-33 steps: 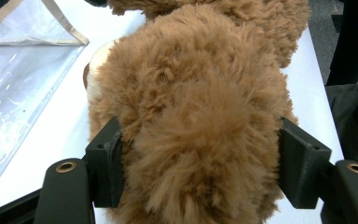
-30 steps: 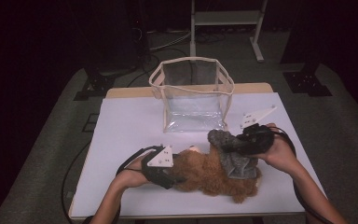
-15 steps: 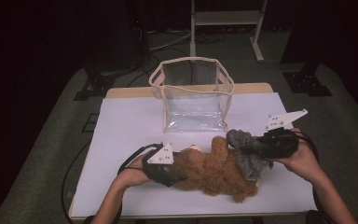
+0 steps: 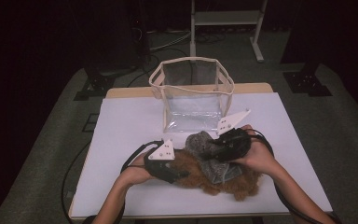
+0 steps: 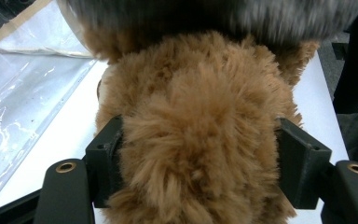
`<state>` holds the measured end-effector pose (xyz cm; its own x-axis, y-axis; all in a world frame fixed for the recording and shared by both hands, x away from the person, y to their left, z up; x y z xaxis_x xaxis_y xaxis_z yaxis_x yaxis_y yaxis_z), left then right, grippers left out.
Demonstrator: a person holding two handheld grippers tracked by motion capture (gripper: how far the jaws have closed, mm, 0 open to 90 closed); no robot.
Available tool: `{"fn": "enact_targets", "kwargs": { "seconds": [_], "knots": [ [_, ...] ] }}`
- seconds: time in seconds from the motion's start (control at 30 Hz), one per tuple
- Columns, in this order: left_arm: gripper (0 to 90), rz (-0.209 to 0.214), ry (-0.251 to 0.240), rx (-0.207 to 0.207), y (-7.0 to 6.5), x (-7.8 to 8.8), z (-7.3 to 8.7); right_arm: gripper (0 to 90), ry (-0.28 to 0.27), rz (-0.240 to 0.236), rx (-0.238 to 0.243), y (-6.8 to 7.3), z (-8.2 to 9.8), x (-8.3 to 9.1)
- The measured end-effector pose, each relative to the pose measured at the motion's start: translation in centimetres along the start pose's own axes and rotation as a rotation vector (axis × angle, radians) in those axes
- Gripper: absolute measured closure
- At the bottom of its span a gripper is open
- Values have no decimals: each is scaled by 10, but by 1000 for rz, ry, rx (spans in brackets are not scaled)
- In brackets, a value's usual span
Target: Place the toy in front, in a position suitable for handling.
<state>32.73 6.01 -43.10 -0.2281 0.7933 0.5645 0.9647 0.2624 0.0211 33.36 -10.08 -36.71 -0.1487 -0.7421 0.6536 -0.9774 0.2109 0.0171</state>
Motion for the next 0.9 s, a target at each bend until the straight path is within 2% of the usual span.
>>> {"fn": "enact_targets", "kwargs": {
  "seconds": [0.13, 0.2, 0.3, 0.47, 0.73, 0.9],
  "knots": [
    [270, 2, -7, 8, 1, 0, 1, 660, 58, 38, 2, -4, 12, -6],
    [227, 1, -10, 19, 1, -1, 2, 663, 86, 58, -17, -8, 21, -7],
    [179, -3, -16, 34, 3, 1, 5, 674, 47, 28, -80, -14, 33, -4],
    [116, 6, -13, 81, 10, 5, 20, 678, -5, 19, -110, -19, 43, -2],
    [73, 51, 0, 106, 12, -4, 39, 687, 0, 22, -125, -21, 50, 1],
    [44, 75, 42, 115, 12, -15, 48, 691, 10, 27, -122, -21, 52, 4]
  ]
}}
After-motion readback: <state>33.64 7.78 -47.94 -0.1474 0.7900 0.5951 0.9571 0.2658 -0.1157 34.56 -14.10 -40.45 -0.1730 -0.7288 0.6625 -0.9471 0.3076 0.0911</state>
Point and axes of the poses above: each handheld gripper's, and its own axes: x roughly backward along the jaws, z roughly out of its underside, y roughly to its left, the point moved 6 cm from there along -x, roughly forward along the jaws, and after that the axes turned 6 degrees about x, right-handed, at the moved point
